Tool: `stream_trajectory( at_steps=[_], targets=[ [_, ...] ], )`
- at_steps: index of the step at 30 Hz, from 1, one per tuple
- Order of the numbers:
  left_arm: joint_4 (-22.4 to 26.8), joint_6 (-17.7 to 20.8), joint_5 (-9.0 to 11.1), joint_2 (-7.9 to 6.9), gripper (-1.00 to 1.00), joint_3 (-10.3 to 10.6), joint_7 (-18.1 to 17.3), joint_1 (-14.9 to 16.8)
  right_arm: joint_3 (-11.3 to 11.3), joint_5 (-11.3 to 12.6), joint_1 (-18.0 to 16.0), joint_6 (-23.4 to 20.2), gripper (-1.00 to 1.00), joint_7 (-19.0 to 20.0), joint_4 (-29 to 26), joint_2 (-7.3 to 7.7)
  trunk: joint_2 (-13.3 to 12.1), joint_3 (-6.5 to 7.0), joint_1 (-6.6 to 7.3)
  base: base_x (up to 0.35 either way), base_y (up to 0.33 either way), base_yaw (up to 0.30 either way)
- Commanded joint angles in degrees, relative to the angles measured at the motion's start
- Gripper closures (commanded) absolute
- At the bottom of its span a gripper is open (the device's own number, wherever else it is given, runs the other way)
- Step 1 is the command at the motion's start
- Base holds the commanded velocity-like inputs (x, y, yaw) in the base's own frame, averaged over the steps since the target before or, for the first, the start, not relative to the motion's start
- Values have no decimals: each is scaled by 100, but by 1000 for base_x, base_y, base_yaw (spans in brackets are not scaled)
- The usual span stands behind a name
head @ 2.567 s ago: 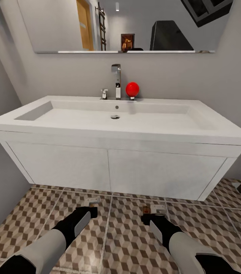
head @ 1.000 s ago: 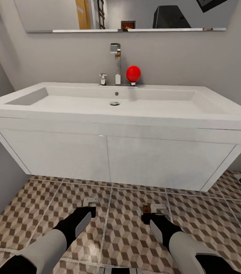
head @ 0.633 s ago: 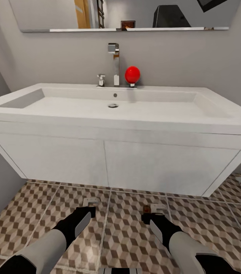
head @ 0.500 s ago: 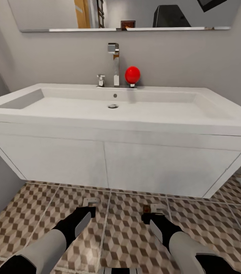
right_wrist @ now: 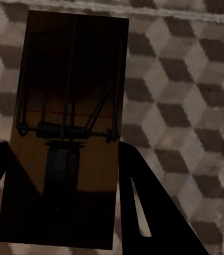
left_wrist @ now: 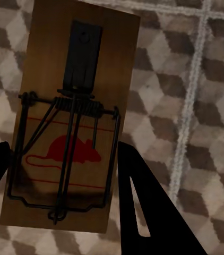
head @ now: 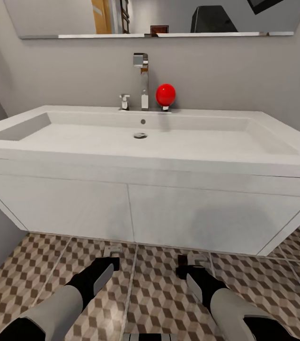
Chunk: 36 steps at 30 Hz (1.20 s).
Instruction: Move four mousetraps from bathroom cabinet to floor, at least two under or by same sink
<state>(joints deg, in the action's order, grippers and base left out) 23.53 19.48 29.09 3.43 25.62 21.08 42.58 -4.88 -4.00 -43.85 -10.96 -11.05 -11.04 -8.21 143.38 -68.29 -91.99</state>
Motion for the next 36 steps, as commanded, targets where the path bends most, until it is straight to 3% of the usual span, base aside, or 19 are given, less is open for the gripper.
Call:
stream_trajectory(
  at_steps=[1, 28, 36],
  targets=[
    [11, 21, 52, -3, 100, 48, 46, 4, -48, -22, 0, -29, 100, -3, -12, -5, 2, -5, 1, 2, 0, 0],
    [25, 52, 40, 38, 100, 48, 49, 4, -66, -21, 0, 5, 100, -118, -29, 17, 37, -581, -66, 0, 0, 0],
    [101, 75, 24, 55, 100, 62, 54, 4, -501, -19, 0, 434, 100, -571, -18, 53, 47, -758, -87, 0, 0, 0]
  ],
)
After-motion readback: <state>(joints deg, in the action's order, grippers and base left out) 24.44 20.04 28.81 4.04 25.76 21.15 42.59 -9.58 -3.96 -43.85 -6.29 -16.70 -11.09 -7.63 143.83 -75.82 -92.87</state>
